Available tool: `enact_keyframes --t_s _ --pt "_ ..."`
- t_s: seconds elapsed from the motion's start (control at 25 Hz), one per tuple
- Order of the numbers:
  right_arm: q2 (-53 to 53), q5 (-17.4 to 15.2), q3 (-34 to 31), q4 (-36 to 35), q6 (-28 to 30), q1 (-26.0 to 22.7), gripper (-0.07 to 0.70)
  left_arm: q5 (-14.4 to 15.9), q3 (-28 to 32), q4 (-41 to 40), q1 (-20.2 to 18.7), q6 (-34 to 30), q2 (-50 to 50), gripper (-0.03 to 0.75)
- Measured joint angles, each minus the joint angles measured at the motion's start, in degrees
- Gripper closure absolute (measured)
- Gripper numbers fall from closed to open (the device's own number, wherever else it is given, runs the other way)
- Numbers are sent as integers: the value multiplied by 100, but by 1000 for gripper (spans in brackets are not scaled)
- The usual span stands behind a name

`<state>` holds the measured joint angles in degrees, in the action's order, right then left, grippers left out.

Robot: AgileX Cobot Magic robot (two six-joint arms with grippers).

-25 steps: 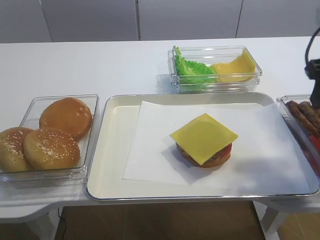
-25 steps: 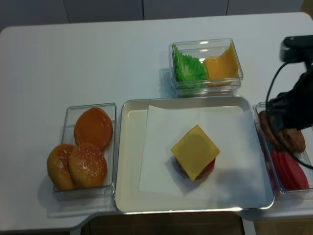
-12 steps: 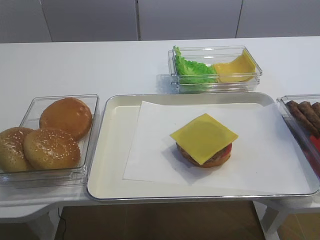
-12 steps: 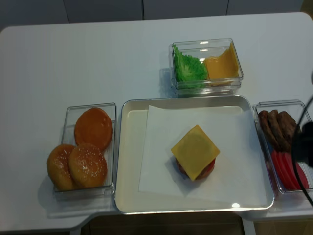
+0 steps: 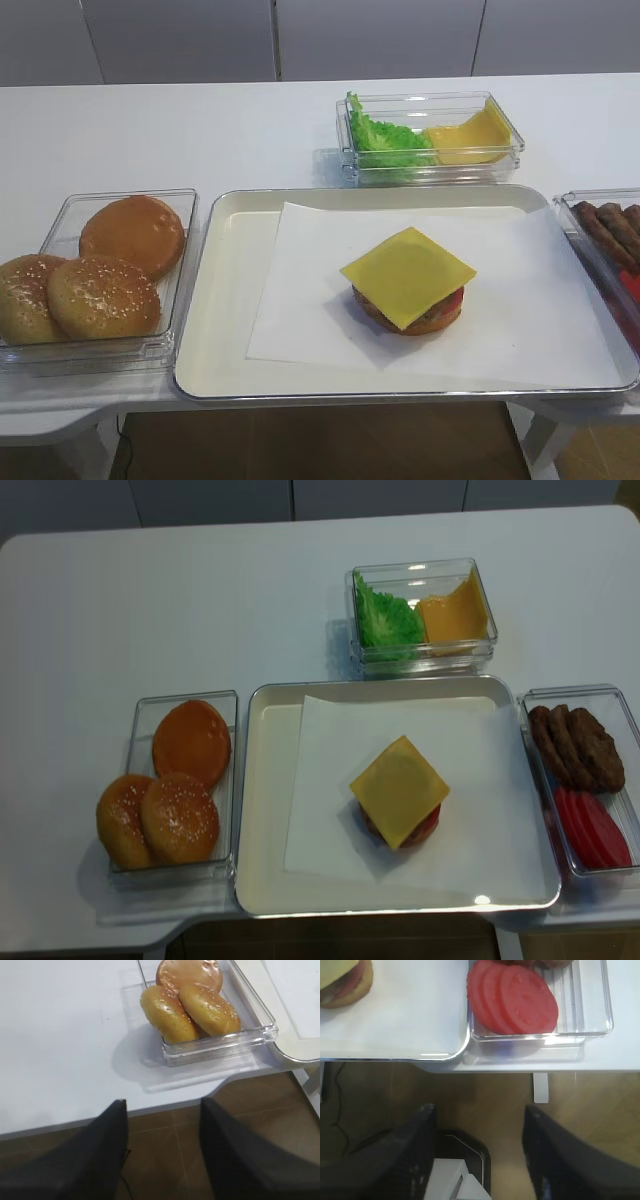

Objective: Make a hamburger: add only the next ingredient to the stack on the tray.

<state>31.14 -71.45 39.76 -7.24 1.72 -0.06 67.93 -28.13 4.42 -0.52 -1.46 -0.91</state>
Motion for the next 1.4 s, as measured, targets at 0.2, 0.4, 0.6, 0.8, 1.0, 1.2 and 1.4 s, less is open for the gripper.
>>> enact_keyframes --t_s 0.2,0.4,0.6,0.8,1.0,1.2,1.4 --pt "-901 -90 -198 0 -48 0 224 0 0 0 0 0 0 365" --pt "-1803 -137 -354 0 -56 0 224 0 0 0 0 0 0 365" --pt "-2601 -160 -363 0 -56 0 224 0 0 0 0 0 0 365" --pt "-3006 -183 -407 24 -56 0 224 0 0 0 0 0 0 365" --pt "-3208 -196 -843 90 43 0 224 0 0 0 0 0 0 365" --pt "-3219 -207 -956 136 107 0 224 0 0 0 0 0 0 365" --pt "-3219 87 -1033 136 238 0 224 0 0 0 0 0 0 365"
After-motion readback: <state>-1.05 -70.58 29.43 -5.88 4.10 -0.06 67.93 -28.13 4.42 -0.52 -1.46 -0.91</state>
